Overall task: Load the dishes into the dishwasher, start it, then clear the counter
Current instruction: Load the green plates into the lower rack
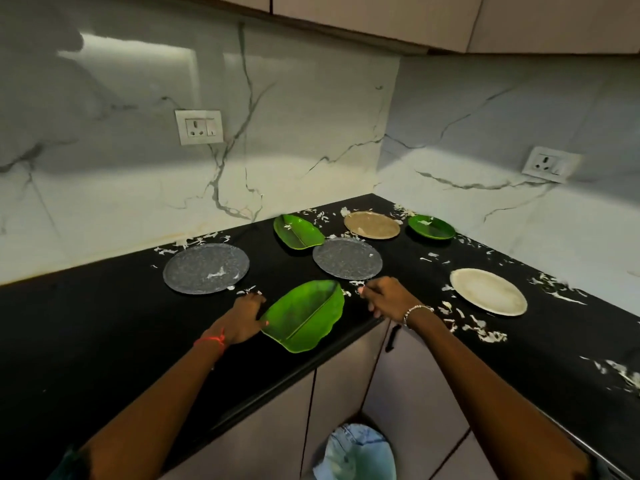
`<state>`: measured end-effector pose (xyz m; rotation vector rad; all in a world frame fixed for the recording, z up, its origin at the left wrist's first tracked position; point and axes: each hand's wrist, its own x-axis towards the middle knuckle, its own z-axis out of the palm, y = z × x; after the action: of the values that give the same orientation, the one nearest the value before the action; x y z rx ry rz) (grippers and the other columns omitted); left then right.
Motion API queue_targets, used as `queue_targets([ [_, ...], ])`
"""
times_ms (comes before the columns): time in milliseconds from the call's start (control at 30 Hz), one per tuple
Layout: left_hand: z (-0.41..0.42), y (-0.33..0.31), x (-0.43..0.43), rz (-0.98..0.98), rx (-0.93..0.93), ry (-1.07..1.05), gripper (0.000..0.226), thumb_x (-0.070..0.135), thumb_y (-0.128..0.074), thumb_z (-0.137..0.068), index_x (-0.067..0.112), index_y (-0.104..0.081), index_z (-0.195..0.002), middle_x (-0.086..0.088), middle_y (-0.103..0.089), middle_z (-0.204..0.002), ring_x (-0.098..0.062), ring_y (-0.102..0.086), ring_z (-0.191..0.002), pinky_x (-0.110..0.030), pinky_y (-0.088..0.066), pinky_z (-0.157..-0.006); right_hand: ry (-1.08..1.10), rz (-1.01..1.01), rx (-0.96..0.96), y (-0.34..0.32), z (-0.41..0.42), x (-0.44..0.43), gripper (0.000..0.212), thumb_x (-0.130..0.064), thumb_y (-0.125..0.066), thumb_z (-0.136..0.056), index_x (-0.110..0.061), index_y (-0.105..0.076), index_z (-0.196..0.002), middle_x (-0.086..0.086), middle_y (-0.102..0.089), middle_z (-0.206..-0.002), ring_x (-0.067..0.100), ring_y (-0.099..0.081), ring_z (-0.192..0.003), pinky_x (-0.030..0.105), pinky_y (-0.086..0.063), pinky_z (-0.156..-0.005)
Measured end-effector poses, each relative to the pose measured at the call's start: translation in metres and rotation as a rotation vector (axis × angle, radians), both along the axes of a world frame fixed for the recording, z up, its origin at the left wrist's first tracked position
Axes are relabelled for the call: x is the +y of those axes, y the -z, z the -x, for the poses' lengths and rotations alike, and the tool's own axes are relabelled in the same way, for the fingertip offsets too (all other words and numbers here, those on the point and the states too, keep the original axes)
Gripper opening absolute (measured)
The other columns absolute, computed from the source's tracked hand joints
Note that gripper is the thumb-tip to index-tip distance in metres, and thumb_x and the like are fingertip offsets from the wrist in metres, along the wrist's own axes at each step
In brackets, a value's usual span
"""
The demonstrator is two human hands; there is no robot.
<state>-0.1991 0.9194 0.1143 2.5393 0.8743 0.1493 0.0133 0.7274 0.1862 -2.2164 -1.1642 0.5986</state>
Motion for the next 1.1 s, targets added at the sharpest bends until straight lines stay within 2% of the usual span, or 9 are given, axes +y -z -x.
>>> queue_targets([
  [100,-0.020,0.014,0.029,0.051,0.027,-0.016,0.061,0.018,-0.062,-0.087,-0.001,-0.034,-0.138,-0.019,-0.034,-0.143,-0.029,-0.032,-0.134,-0.029,-0.023,-0.110,-0.009,0.022,0.061,0.016,-0.026,0.047,0.028,-0.024,-0.043,-0.097,-0.008,-0.054,-0.077,0.005,-0.052,-0.063,0.015,-0.050,-0.051,0.010,-0.036,-0.036],
  [233,-0.047,0.026,0.054,0.137,0.040,-0.040,0.059,0.015,-0.061,-0.087,-0.001,-0.033,-0.137,-0.018,-0.034,-0.143,-0.026,-0.033,-0.134,-0.026,-0.026,-0.108,0.015,0.044,0.092,0.036,-0.061,0.104,0.035,-0.024,-0.045,-0.096,0.008,-0.058,-0.094,0.012,-0.054,-0.064,0.018,-0.048,-0.047,0.015,-0.036,-0.031],
  [367,-0.082,0.046,0.083,0.288,0.108,-0.026,0.064,0.018,-0.062,-0.088,-0.001,-0.030,-0.140,-0.015,-0.037,-0.141,-0.023,-0.039,-0.129,-0.017,-0.027,-0.101,0.057,0.120,0.164,0.051,-0.099,0.173,0.026,-0.024,-0.044,-0.096,-0.003,-0.054,-0.086,0.008,-0.050,-0.061,0.018,-0.048,-0.045,0.017,-0.038,-0.032],
  [467,-0.108,0.054,0.101,0.297,0.167,0.017,0.052,0.020,-0.067,-0.084,-0.001,-0.047,-0.127,-0.011,-0.047,-0.127,-0.022,-0.049,-0.117,-0.009,-0.030,-0.083,0.065,0.091,0.118,0.057,-0.129,0.223,0.026,-0.021,-0.049,-0.094,0.000,-0.059,-0.081,0.008,-0.049,-0.059,0.018,-0.047,-0.046,0.024,-0.038,-0.041],
  [533,-0.123,0.060,0.114,0.289,0.157,0.015,0.030,0.018,-0.071,-0.080,0.003,-0.059,-0.103,-0.004,-0.060,-0.102,-0.016,-0.059,-0.092,-0.016,-0.038,-0.075,0.061,0.064,0.081,0.059,-0.145,0.252,0.027,-0.016,-0.049,-0.092,0.008,-0.061,-0.098,0.007,-0.047,-0.060,0.017,-0.045,-0.051,0.025,-0.035,-0.047],
  [600,-0.135,0.064,0.126,0.292,0.127,-0.003,0.020,0.016,-0.070,-0.080,0.005,-0.063,-0.095,0.002,-0.060,-0.080,-0.011,-0.060,-0.078,-0.024,-0.044,-0.074,0.032,0.063,0.043,0.059,-0.157,0.276,0.030,-0.015,-0.051,-0.091,0.012,-0.060,-0.102,0.013,-0.052,-0.067,0.022,-0.050,-0.062,0.029,-0.040,-0.055],
  [767,-0.155,0.061,0.152,0.168,0.099,-0.180,0.024,0.021,-0.058,-0.087,0.014,-0.059,-0.110,-0.014,-0.064,-0.109,-0.031,-0.061,-0.102,-0.038,-0.048,-0.087,0.046,0.077,-0.050,0.065,-0.180,0.325,0.038,-0.021,-0.055,-0.090,0.011,-0.058,-0.109,0.027,-0.060,-0.113,0.036,-0.056,-0.108,0.033,-0.043,-0.080],
  [900,-0.159,0.069,0.178,0.279,0.072,-0.175,0.022,0.017,-0.059,-0.088,0.006,-0.056,-0.106,-0.018,-0.063,-0.098,-0.029,-0.061,-0.094,-0.032,-0.045,-0.081,0.015,0.205,-0.139,0.078,-0.192,0.356,0.047,-0.029,-0.056,-0.089,0.003,-0.049,-0.123,0.023,-0.051,-0.129,0.036,-0.045,-0.122,0.038,-0.038,-0.098],
  [1100,-0.159,0.080,0.187,0.362,0.028,-0.158,0.012,0.013,-0.060,-0.087,0.008,-0.058,-0.098,0.001,-0.050,-0.077,-0.011,-0.048,-0.075,-0.023,-0.038,-0.071,0.054,0.414,-0.152,0.097,-0.199,0.389,0.071,-0.034,-0.063,-0.085,-0.009,-0.025,-0.140,0.015,-0.031,-0.144,0.033,-0.017,-0.136,0.046,-0.019,-0.109],
])
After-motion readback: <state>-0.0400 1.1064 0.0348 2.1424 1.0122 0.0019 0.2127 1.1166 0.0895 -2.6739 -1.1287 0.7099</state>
